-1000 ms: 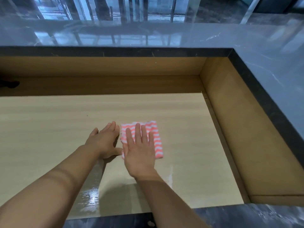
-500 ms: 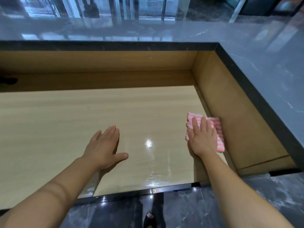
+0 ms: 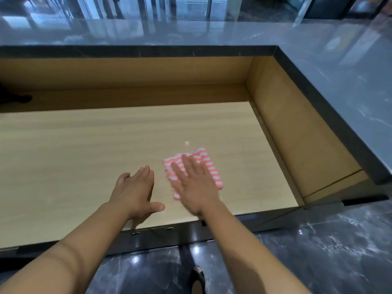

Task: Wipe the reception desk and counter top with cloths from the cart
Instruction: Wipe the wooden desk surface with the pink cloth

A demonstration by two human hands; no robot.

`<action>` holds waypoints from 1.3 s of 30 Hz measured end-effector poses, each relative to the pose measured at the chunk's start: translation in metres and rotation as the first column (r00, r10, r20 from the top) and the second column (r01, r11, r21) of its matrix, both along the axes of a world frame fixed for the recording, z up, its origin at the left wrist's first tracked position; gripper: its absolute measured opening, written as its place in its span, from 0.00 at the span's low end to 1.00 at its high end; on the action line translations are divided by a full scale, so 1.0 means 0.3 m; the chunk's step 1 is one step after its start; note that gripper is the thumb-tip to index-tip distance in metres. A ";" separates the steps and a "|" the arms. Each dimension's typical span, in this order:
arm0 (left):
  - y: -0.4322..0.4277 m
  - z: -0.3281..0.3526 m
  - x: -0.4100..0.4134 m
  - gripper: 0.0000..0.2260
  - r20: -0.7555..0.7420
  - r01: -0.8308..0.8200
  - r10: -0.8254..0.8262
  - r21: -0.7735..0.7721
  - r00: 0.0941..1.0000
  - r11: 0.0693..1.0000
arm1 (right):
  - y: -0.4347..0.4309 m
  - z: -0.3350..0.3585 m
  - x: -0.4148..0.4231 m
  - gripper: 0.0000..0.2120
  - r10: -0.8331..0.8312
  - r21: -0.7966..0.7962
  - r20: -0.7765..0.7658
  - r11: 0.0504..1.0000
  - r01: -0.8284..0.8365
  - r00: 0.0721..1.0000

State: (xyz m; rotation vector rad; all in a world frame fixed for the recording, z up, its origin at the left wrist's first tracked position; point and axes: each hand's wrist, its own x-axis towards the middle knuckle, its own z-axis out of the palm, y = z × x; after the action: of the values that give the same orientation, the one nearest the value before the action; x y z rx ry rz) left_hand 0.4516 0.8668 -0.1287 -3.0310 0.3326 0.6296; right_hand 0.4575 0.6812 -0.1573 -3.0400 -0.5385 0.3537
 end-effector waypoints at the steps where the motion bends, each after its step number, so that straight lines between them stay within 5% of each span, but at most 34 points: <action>1: -0.001 -0.002 0.000 0.45 -0.004 -0.001 0.001 0.005 1.000 1.000 | -0.079 0.004 -0.001 0.31 -0.037 -0.036 0.018 0.999 0.038 0.999; 5: 0.000 -0.008 -0.002 0.45 -0.017 0.005 -0.004 0.024 1.000 1.000 | -0.411 0.038 -0.039 0.30 -0.184 -0.211 0.061 0.958 0.193 0.981; 9: -0.005 -0.011 0.006 0.45 -0.025 0.011 -0.010 0.028 1.000 1.000 | -0.556 0.017 -0.056 0.32 -0.493 -0.058 0.026 0.868 0.493 0.870; 13: -0.005 -0.014 0.011 0.43 -0.028 0.011 -0.010 0.026 1.000 1.000 | -0.399 -0.002 -0.054 0.30 -0.648 -0.050 0.017 0.760 0.648 0.762; 21: -0.015 -0.004 0.015 0.42 -0.039 0.023 -0.021 0.059 0.999 0.998 | 0.114 -0.033 -0.150 0.28 -0.267 0.078 -0.019 0.960 0.268 0.964; 26: -0.019 0.003 0.024 0.43 -0.075 0.026 -0.018 0.100 0.997 0.995 | -0.059 -0.026 -0.160 0.37 -0.053 0.099 0.002 0.994 0.052 0.999; 33: -0.014 -0.001 0.018 0.38 -0.052 0.020 -0.017 0.060 0.999 0.998 | -0.495 -0.028 -0.196 0.33 -0.376 0.001 0.087 0.926 0.377 0.923; 39: -0.015 -0.003 0.019 0.38 -0.053 0.026 -0.023 0.051 0.998 0.998 | -0.338 -0.032 -0.194 0.29 -0.667 -0.002 0.081 0.743 0.669 0.741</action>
State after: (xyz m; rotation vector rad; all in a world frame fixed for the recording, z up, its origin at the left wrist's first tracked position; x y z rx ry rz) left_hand 0.4572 0.8623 -0.1297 -2.9615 0.3490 0.7057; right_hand 0.3992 0.5797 -0.1669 -3.0086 0.5834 0.2038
